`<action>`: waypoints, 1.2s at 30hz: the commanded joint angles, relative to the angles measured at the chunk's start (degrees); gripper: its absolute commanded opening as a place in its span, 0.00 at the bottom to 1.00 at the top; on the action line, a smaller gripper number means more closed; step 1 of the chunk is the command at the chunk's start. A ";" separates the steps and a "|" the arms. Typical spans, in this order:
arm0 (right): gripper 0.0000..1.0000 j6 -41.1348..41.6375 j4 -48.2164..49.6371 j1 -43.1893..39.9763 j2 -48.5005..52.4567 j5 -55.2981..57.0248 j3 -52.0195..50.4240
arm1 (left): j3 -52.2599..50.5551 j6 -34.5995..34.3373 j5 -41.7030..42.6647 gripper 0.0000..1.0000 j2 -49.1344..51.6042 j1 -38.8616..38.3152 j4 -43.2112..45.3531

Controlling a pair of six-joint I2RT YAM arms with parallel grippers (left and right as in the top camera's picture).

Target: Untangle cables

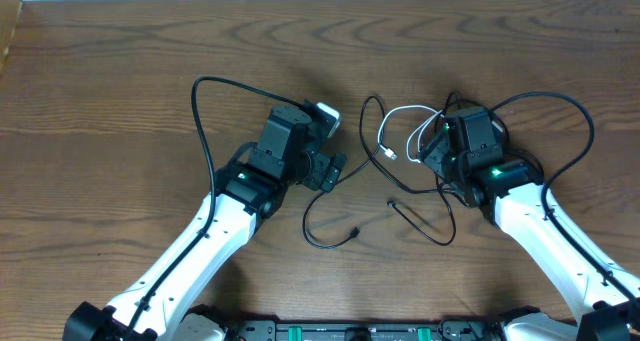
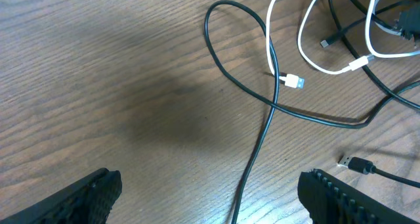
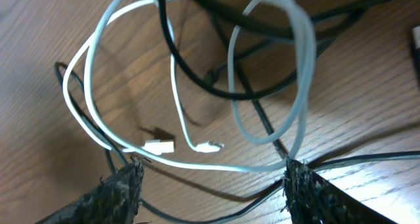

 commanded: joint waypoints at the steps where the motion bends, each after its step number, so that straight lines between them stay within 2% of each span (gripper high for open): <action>1: 0.67 0.92 -0.09 -0.44 0.07 5.14 -0.33 | 0.68 -0.52 -0.35 0.91 0.20 -0.09 0.15; 9: 0.64 0.94 0.07 -0.74 1.01 9.73 -0.37 | 0.68 -0.52 -0.35 0.91 0.20 -0.09 0.15; 18: 0.62 0.94 0.24 -1.84 1.77 8.24 -0.37 | 0.68 -0.52 -0.35 0.91 0.20 -0.09 -0.07; 21: 0.63 0.94 0.81 -2.47 1.77 4.24 -0.37 | 0.68 -0.52 -0.35 0.91 0.20 -0.09 -0.07; 30: 0.68 0.92 1.79 -5.25 1.75 -17.49 -0.35 | 0.68 -0.50 -0.37 0.91 0.20 -0.09 -0.68; 33: 0.69 0.92 3.61 -5.88 1.75 -19.74 -0.35 | 0.68 -0.50 -0.37 0.91 0.17 -0.09 -0.68; 36: 0.69 1.16 5.22 -5.99 1.77 -16.94 -0.35 | 0.68 -0.52 -0.37 0.91 0.20 -0.09 -0.68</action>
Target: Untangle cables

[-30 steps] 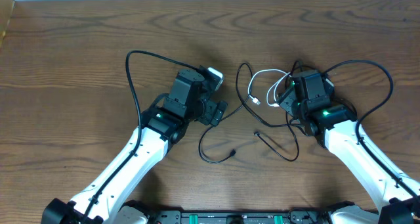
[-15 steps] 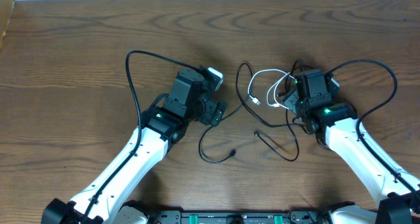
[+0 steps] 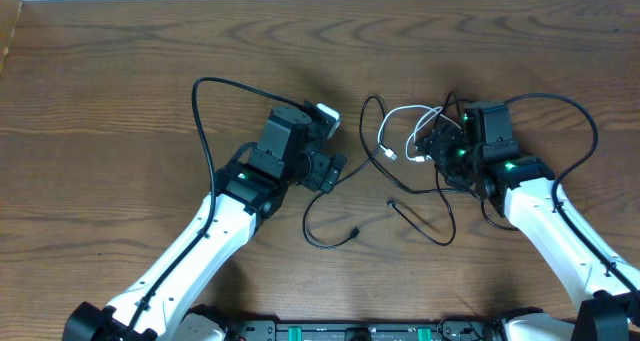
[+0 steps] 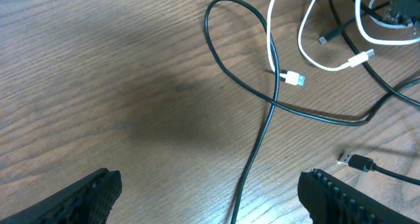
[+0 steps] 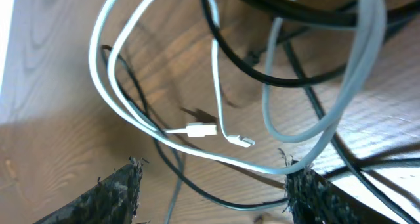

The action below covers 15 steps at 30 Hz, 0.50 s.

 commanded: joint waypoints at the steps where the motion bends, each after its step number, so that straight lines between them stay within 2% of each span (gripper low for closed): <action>1: 0.68 1.18 1.11 -0.44 0.48 -0.17 -0.35 | 0.68 -0.52 -0.35 0.91 0.20 -0.07 -0.17; 5: 0.66 2.64 1.86 -0.50 0.48 -1.99 -0.35 | 0.68 -0.52 -0.35 0.91 0.20 -0.07 -0.17; 15: 0.66 2.78 3.21 -0.48 0.48 -15.19 -0.35 | 0.68 -0.50 -0.35 0.91 0.20 -0.07 -0.17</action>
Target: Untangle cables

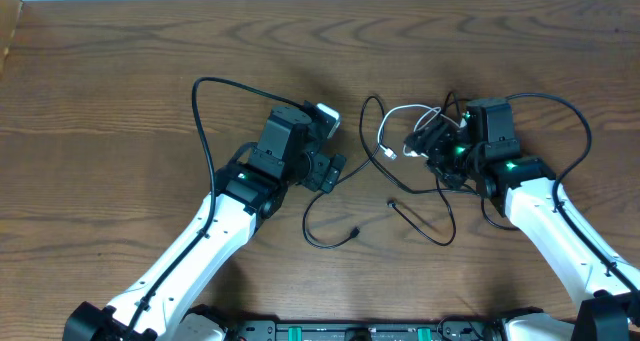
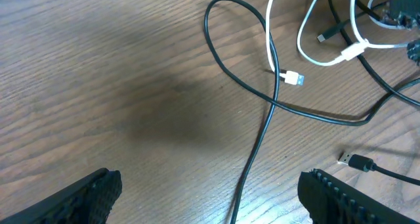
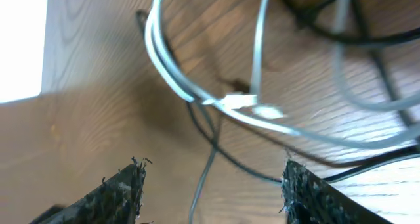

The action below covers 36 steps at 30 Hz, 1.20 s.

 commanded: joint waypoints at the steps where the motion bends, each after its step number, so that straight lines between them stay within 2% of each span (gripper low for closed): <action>1: 0.67 0.79 1.70 -0.28 0.48 -5.84 -0.35 | 0.68 -0.52 -0.35 0.91 0.20 -0.07 -0.17; 4: 0.67 0.79 3.54 -0.28 0.48 -3.87 -0.35 | 0.68 -0.52 -0.35 0.91 0.20 -0.07 -0.17; 8: 0.66 0.81 2.60 -0.28 0.50 8.70 -0.37 | 0.68 -0.52 -0.35 0.91 0.20 -0.07 -0.17; 13: 0.63 0.81 1.07 -0.28 0.63 18.84 -0.37 | 0.68 -0.52 -0.35 0.91 0.20 -0.07 -0.17; 25: 0.62 0.79 -3.82 -0.28 2.27 22.16 -0.37 | 0.68 -0.52 -0.35 0.91 0.17 -0.07 -0.17; 36: 0.60 0.79 -5.22 -0.20 2.27 20.00 -0.37 | 0.68 -0.52 -0.35 0.91 0.20 -0.07 -0.17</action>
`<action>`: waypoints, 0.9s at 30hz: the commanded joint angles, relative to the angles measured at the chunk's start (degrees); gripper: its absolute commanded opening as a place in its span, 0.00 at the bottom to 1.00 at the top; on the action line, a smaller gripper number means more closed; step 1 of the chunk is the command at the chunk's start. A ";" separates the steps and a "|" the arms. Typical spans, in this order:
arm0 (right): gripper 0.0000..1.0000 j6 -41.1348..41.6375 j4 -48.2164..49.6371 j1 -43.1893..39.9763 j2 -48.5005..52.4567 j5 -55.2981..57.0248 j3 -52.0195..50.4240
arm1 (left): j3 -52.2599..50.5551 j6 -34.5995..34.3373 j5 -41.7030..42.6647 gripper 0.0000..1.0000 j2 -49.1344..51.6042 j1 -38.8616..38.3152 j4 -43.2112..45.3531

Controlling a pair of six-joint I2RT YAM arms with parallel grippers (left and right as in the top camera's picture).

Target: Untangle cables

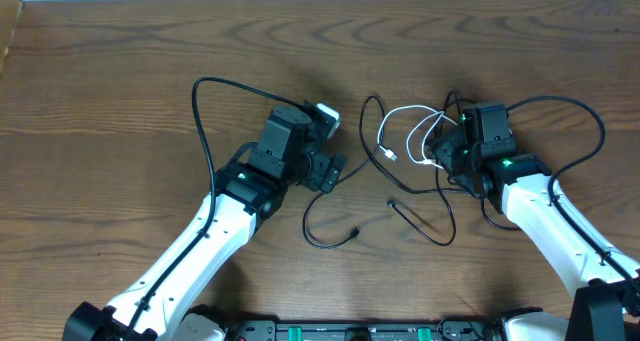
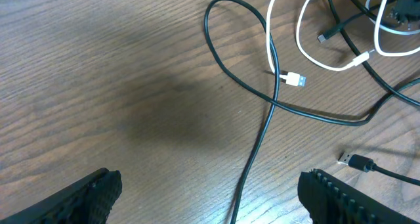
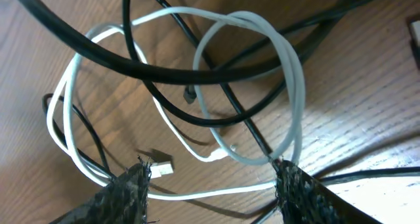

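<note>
A white cable [image 1: 398, 131] and thin black cables [image 1: 372, 116] lie knotted together on the table between my arms. My right gripper [image 1: 441, 154] stands open right over the knot. In the right wrist view its jaws [image 3: 213, 181] straddle a run of white cable, with a white loop [image 3: 292, 99] and a white USB plug [image 3: 161, 166] beyond. My left gripper [image 1: 334, 170] is open and holds nothing. A black cable [image 2: 254, 159] passes between its fingers [image 2: 85, 196], with a white USB plug [image 2: 294, 81] and a black USB plug [image 2: 358, 163] farther out.
Both arms' own thick black leads arc over the table, one at the left [image 1: 198, 121] and one at the right [image 1: 590, 131]. A loose black cable end [image 1: 352, 232] lies in front of the left gripper. The wooden table [image 1: 100, 101] runs to the white back edge.
My right gripper, tipped toward the left 1.2 s ago with white strands close across it, now looks straight down on the knot. The white loops have shifted slightly. The left arm has not moved.
My right gripper stood open over the white loops. Then it sat a little farther right and was turned leftward, then tipped further with the white cable drawn close. Now it is over the knot again, open, and the cables remain tangled. The left gripper stayed still throughout.
</note>
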 commanded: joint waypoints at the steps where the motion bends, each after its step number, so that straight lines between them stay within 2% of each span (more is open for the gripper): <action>1: 0.61 0.20 -1.18 -0.20 0.24 1.27 -0.37 | 0.68 -0.52 -0.35 0.91 0.20 -0.09 -0.17; 8: 0.61 0.22 -2.29 -0.20 0.24 8.92 -0.37 | 0.68 -0.52 -0.35 0.91 0.20 -0.09 -0.17; 18: 0.59 0.20 -0.92 -0.20 0.24 9.51 -0.37 | 0.68 -0.52 -0.35 0.91 0.20 -0.09 -0.20; 20: 0.52 -0.33 -0.94 -0.20 0.24 9.55 -0.37 | 0.68 -0.52 -0.35 0.91 0.20 -0.09 -0.20; 24: 0.28 -0.85 -0.94 -0.20 0.28 11.45 -0.42 | 0.68 -0.52 -0.35 0.91 0.20 -0.09 -0.20; 27: 0.17 -1.09 -0.92 -0.20 0.42 12.81 -0.48 | 0.68 -0.52 -0.35 0.91 0.20 -0.09 -0.20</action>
